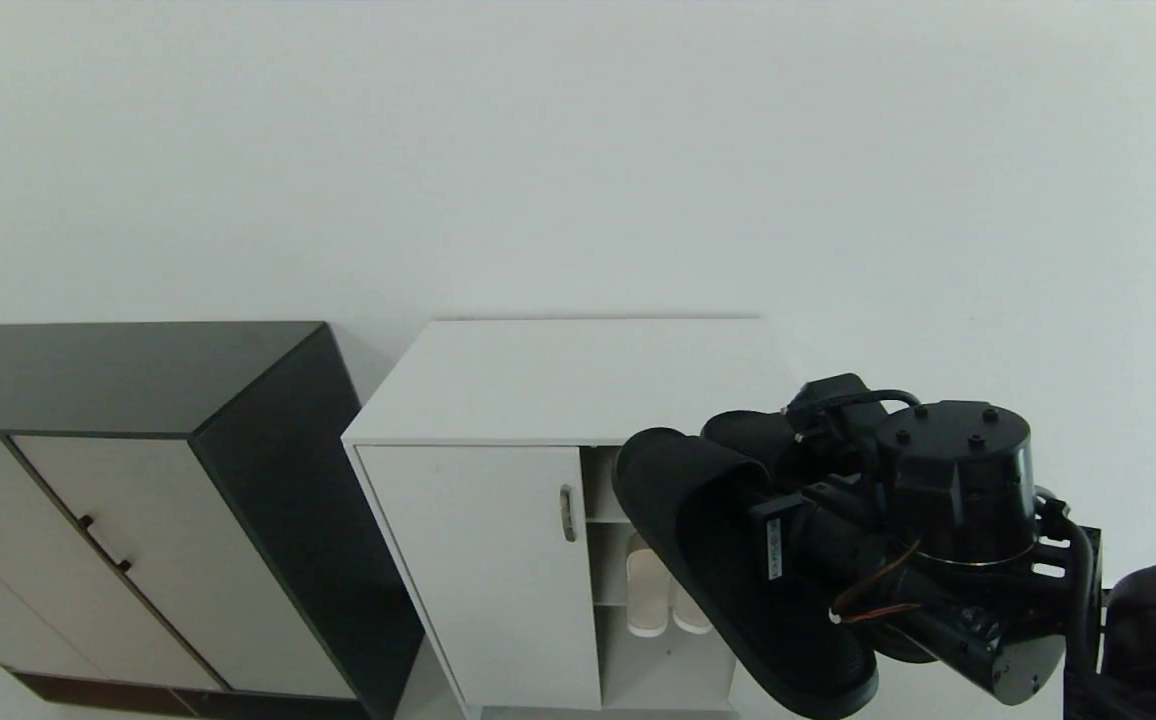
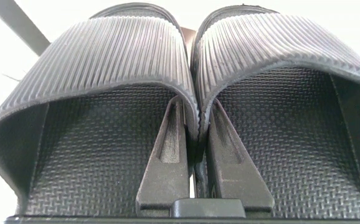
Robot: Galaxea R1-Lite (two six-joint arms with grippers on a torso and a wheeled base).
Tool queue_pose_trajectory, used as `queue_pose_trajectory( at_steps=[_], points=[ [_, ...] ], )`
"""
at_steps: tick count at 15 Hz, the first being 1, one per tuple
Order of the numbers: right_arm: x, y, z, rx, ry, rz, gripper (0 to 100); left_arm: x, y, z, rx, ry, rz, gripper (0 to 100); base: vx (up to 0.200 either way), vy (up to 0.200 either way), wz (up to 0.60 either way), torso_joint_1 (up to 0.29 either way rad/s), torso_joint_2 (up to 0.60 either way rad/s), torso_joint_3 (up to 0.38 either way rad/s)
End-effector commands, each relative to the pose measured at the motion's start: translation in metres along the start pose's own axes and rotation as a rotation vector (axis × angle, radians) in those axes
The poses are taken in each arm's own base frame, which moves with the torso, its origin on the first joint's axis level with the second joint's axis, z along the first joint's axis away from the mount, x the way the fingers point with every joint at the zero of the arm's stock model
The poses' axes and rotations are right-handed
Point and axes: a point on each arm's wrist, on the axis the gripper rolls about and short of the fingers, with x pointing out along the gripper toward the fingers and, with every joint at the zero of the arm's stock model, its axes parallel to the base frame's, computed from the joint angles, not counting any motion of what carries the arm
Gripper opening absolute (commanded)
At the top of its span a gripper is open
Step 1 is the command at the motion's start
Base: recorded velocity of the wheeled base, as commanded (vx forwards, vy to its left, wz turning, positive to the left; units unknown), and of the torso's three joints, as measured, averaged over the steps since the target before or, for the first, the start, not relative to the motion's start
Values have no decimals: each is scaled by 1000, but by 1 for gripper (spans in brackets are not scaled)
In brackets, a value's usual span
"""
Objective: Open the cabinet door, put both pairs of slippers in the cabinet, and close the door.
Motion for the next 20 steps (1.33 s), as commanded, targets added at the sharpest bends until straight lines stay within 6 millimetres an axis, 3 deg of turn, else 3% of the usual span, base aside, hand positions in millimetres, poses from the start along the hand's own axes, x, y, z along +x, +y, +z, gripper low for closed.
queue_pose_trajectory(
  at_steps=[1, 7, 16, 20],
  points=[
    [0, 0, 0, 0, 1, 0, 0, 0, 0, 0, -1, 0, 0, 0, 0, 0, 0, 0, 0, 0],
    [-13, -3, -8, -7, 13, 76, 0, 0, 0, 0, -1, 0, 0, 0, 0, 0, 0, 0, 0, 0],
    [-13, 0, -12, -16, 20, 81, 0, 0, 0, 0, -4, 0, 0, 0, 0, 0, 0, 0, 0, 0],
    [-13, 0, -13, -17, 21, 79, 0, 0, 0, 0, -4, 0, 2, 0, 0, 0, 0, -133, 295, 159]
  ],
)
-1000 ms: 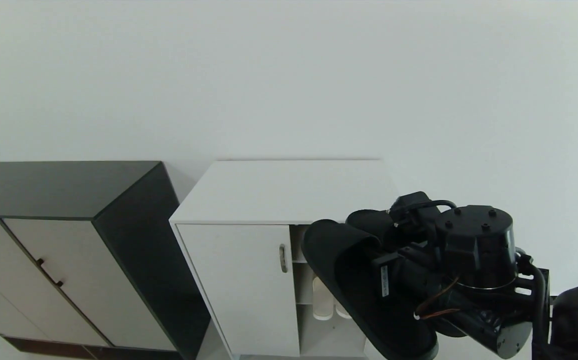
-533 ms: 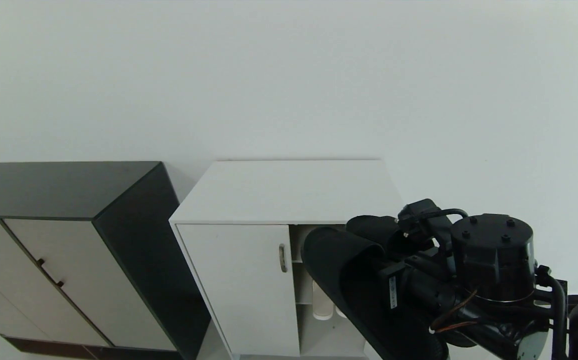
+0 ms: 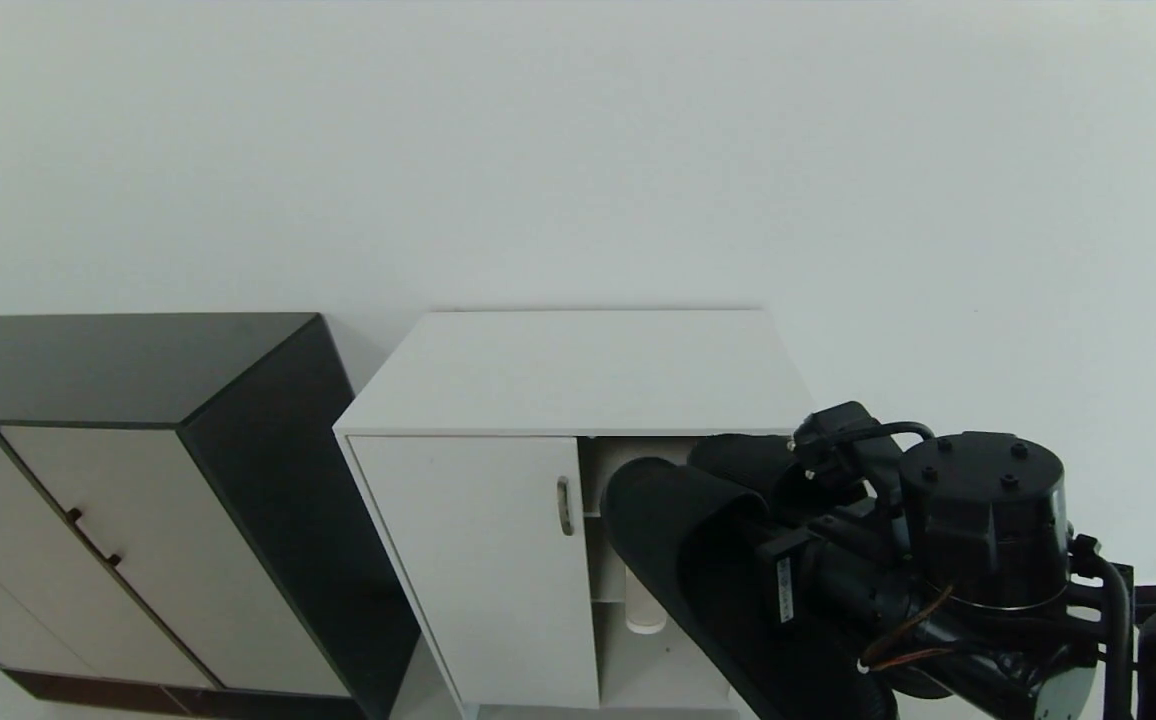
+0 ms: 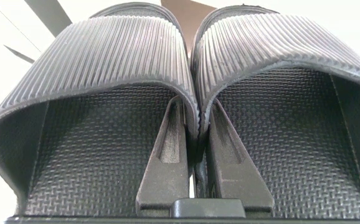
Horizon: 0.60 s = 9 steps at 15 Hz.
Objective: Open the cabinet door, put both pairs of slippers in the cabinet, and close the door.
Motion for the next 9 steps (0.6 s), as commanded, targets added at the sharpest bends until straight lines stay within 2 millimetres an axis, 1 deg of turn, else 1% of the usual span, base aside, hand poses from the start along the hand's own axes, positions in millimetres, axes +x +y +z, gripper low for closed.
queue_pose_trajectory(
  at_steps=[1, 3, 9],
  points=[
    [0, 0, 0, -1, 2, 0, 0, 0, 0, 0, 1, 0, -1, 0, 0, 0, 0, -168, 388, 217],
    [0, 0, -1, -1, 3, 0, 0, 0, 0, 0, 1, 0, -1, 0, 0, 0, 0, -200, 471, 266],
    [1, 1, -2, -3, 8, 2, 0, 0, 0, 0, 0, 0, -1, 0, 0, 0, 0, -229, 549, 312]
  ],
)
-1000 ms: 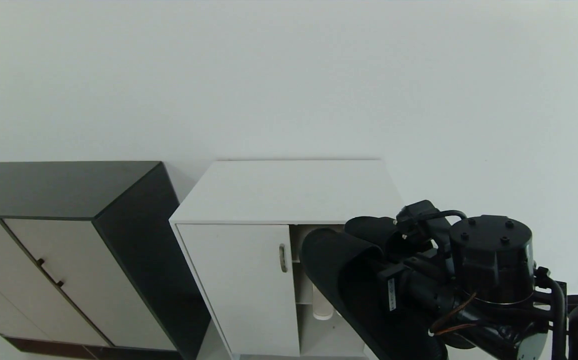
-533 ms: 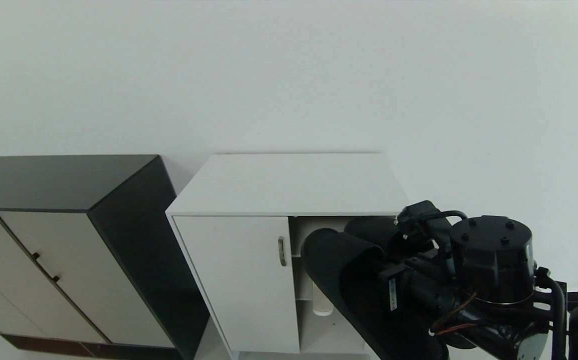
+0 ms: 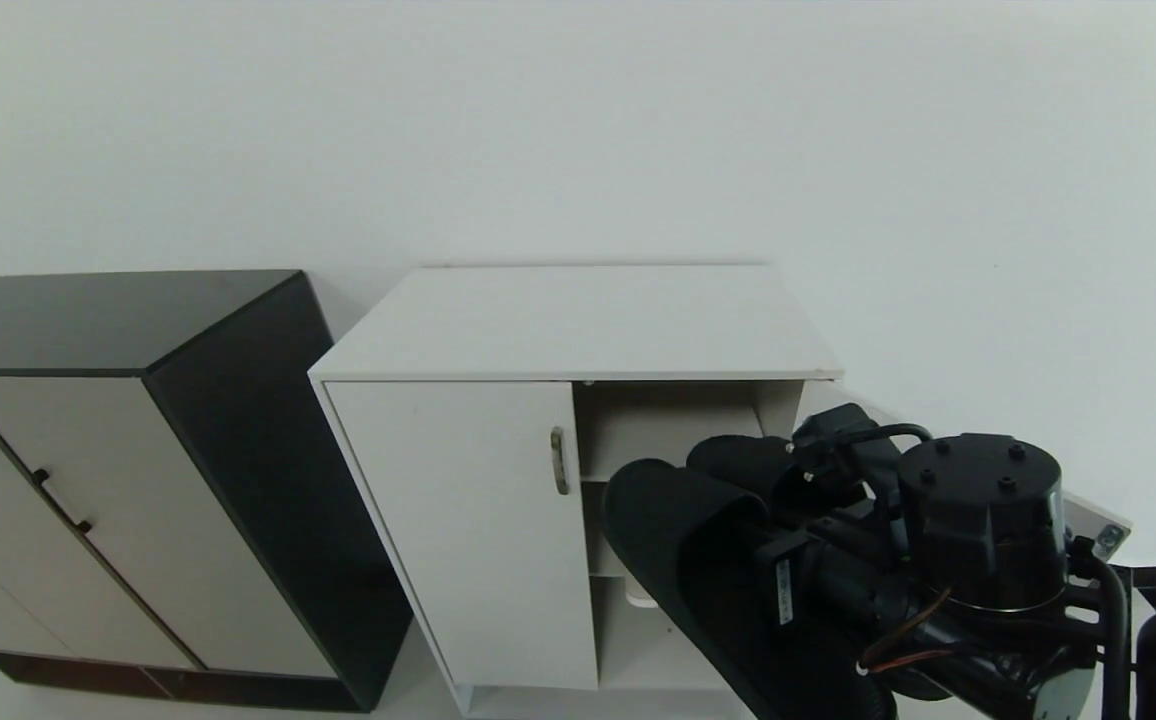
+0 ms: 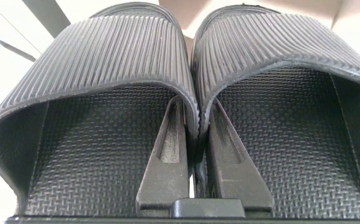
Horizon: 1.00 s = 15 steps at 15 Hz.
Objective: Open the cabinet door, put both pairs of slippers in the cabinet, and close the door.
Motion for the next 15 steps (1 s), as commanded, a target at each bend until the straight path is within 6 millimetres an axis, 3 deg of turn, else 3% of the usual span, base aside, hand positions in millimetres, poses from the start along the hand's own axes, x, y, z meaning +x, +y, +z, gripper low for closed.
queue_pose_trajectory(
  at_steps=[1, 15],
  points=[
    [1, 0, -1, -1, 3, 1, 0, 0, 0, 0, -1, 0, 0, 0, 0, 0, 0, -212, 535, 315],
    [2, 1, -2, -3, 8, -2, 0, 0, 0, 0, -1, 0, 0, 0, 0, 0, 0, -169, 489, 322]
  ],
)
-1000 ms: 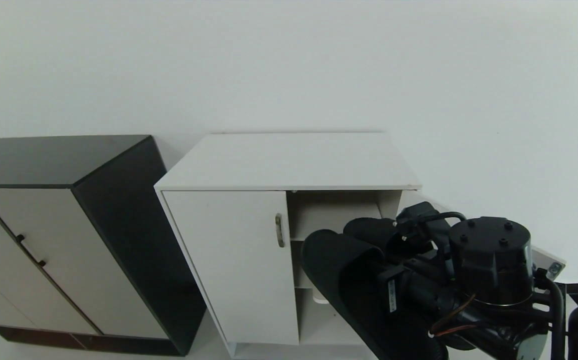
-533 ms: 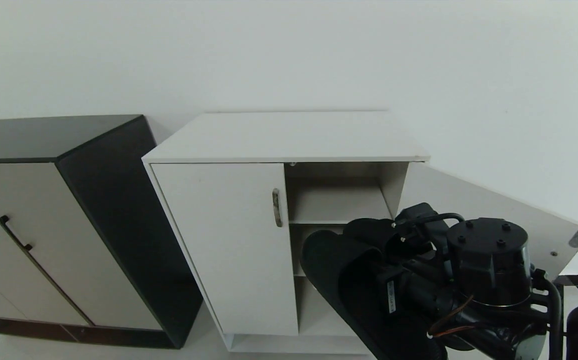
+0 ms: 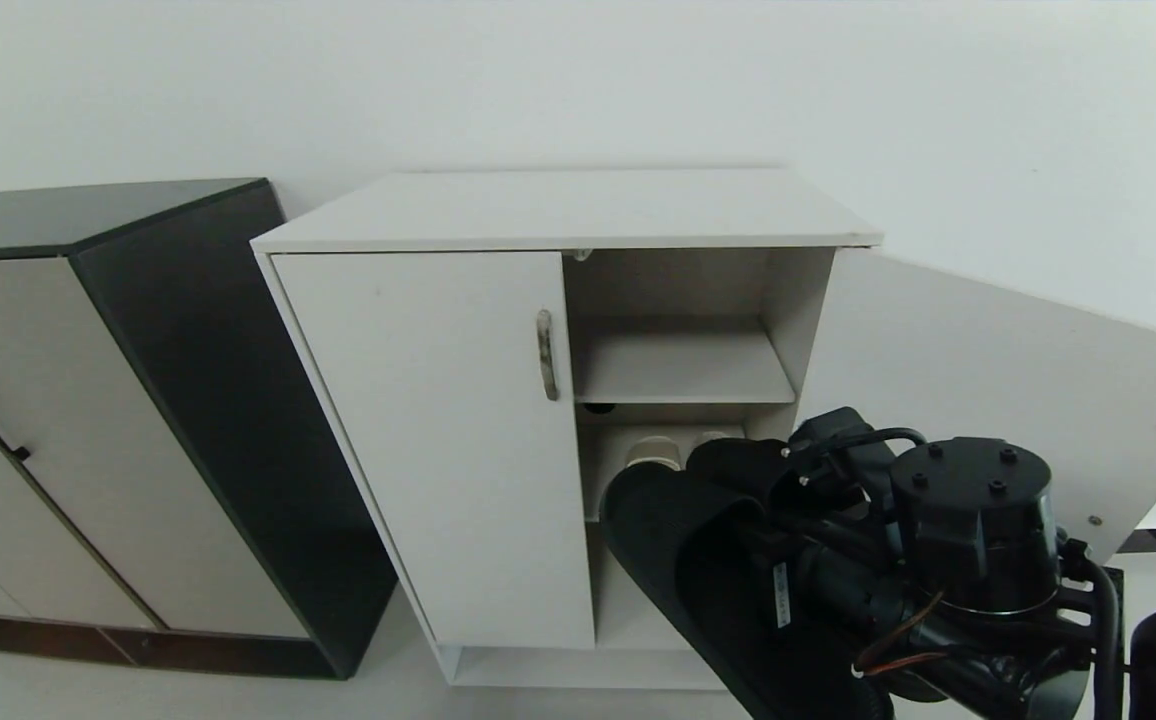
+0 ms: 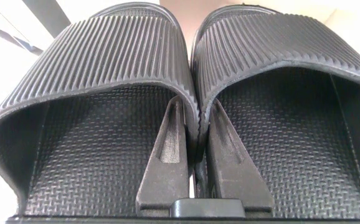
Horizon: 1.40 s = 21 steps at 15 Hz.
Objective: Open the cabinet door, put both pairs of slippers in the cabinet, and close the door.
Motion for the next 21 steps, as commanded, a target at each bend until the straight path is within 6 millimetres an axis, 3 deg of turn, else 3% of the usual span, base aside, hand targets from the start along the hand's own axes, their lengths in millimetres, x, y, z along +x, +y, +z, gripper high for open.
queue_pose_trajectory(
  at_steps=[1, 8, 15, 21],
  points=[
    [0, 0, 0, 0, 1, 0, 0, 0, 0, 0, -1, 2, 0, 0, 0, 0, 0, -105, 456, 344],
    [0, 0, -2, 0, 1, 0, 0, 0, 0, 0, -1, 0, 0, 0, 0, 0, 0, -55, 438, 372],
    [0, 4, -7, -45, 15, 6, 0, 0, 0, 0, -1, 0, 0, 0, 0, 0, 0, -2, 55, 51],
    [49, 40, 27, 52, 17, -279, 0, 0, 0, 0, 1, 0, 0, 0, 0, 0, 0, 0, 0, 0]
  ],
)
